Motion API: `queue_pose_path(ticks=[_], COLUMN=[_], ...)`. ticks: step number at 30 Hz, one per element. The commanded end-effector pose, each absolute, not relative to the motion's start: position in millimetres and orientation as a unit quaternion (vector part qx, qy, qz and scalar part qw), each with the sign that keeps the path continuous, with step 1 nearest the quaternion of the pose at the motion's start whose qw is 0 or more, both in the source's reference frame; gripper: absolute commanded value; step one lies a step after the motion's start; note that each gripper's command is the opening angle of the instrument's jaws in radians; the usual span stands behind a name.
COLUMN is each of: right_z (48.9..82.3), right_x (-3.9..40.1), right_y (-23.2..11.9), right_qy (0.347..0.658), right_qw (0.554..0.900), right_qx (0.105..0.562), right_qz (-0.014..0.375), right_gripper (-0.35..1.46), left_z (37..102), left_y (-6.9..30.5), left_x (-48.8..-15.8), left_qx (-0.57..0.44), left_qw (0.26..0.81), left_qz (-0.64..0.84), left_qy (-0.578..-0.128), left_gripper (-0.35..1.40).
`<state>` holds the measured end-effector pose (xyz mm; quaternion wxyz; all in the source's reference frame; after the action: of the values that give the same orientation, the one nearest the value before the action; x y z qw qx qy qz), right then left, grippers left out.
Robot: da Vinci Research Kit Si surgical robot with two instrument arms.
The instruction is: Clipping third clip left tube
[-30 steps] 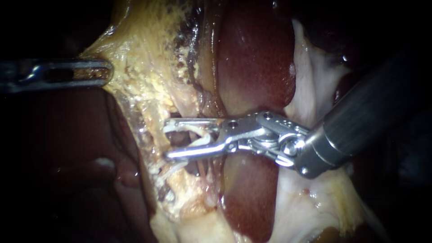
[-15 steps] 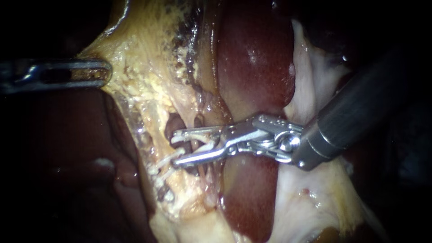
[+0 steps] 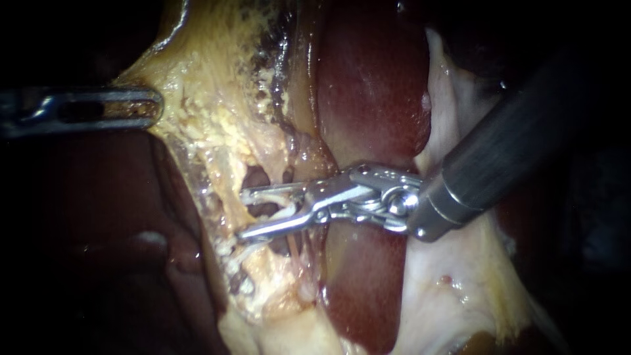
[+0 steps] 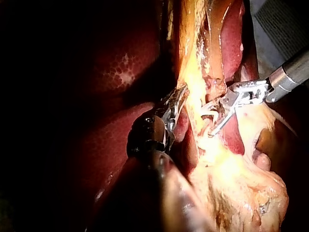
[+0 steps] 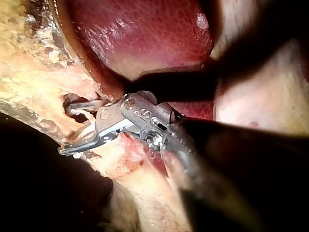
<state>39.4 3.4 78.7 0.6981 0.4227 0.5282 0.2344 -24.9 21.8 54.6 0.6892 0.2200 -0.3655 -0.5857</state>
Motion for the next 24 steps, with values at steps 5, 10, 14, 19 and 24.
queue_pose_path(ticks=[5,10,14,19,24], right_z=[78.5,78.1,78.0,78.2,78.1], right_x=[39.8,39.8,39.5,39.2,38.8], right_y=[3.2,3.0,2.6,2.2,2.1], right_qy=[0.528,0.533,0.529,0.533,0.536], right_qw=[0.693,0.675,0.671,0.664,0.659], right_qx=[0.447,0.474,0.489,0.499,0.505], right_qz=[0.203,0.188,0.175,0.164,0.155], right_gripper=[0.56,0.54,0.53,0.53,0.52], left_z=[54.5,54.5,54.5,54.5,54.4], left_y=[21.8,21.8,21.8,21.8,21.9], left_x=[-24.9,-24.9,-24.9,-24.9,-24.7], left_qx=[0.220,0.220,0.220,0.220,0.221], left_qw=[0.689,0.689,0.689,0.689,0.689], left_qz=[-0.586,-0.586,-0.586,-0.586,-0.586], left_qy=[-0.366,-0.366,-0.366,-0.366,-0.365], left_gripper=[-0.35,-0.35,-0.35,-0.35,-0.35])
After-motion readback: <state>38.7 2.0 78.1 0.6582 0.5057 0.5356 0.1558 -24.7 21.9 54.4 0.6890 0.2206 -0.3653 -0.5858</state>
